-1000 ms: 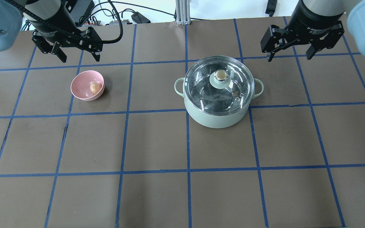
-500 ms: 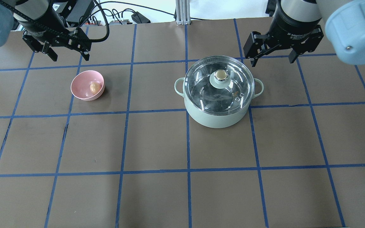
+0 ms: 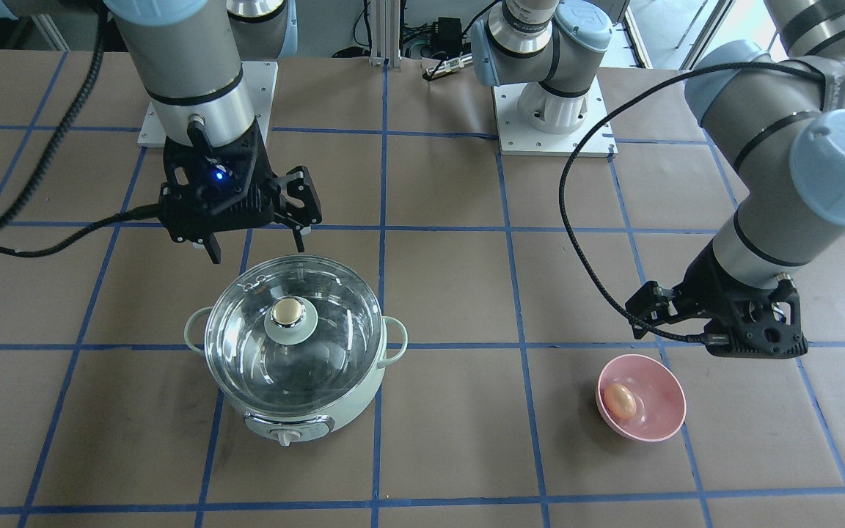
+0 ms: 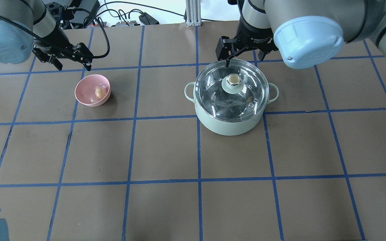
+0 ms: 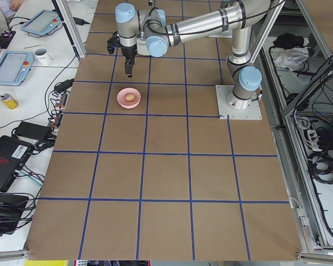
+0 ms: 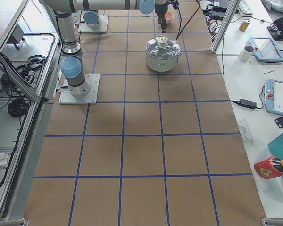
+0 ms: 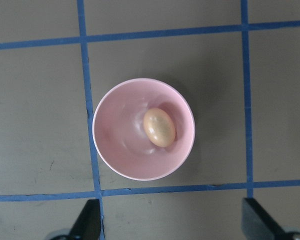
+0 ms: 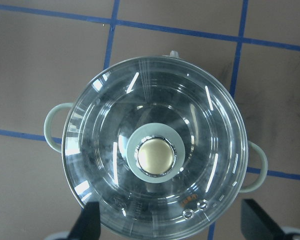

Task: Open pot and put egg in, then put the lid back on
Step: 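Grasp the glass lid knob with the right gripper while the left gripper grasps the egg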

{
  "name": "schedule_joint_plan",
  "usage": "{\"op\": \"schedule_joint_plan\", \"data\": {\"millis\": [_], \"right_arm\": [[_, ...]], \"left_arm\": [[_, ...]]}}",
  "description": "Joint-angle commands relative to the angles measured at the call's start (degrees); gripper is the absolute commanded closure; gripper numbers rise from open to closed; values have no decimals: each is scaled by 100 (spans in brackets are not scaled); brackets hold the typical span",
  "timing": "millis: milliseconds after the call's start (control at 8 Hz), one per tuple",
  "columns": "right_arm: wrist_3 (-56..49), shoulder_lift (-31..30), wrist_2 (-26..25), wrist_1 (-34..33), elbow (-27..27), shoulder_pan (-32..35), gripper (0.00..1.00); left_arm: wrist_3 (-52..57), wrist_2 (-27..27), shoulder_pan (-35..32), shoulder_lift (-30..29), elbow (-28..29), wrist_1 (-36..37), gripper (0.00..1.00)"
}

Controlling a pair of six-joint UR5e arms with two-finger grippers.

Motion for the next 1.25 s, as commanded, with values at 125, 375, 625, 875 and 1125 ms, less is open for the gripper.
{"op": "schedule_joint_plan", "data": {"millis": [125,375,625,875,1125], "right_arm": [[13,589,27,-471,-117,83,0],[101,818,10,-480,-117,83,0],[101,977,-51,-480,-117,83,0],[101,1074,-69,-472,-117,66,0],[92,1100,-69,-463,-108,31,0]], "left_arm": [[214,3,134,-859,-247,1166,0],[294,12,134,-1002,-387,1168,0],[311,12,134,-1229,-449,1177,0],[433,20,134,-1283,-441,1186,0],[443,47,134,-1345,-449,1186,0]]}}
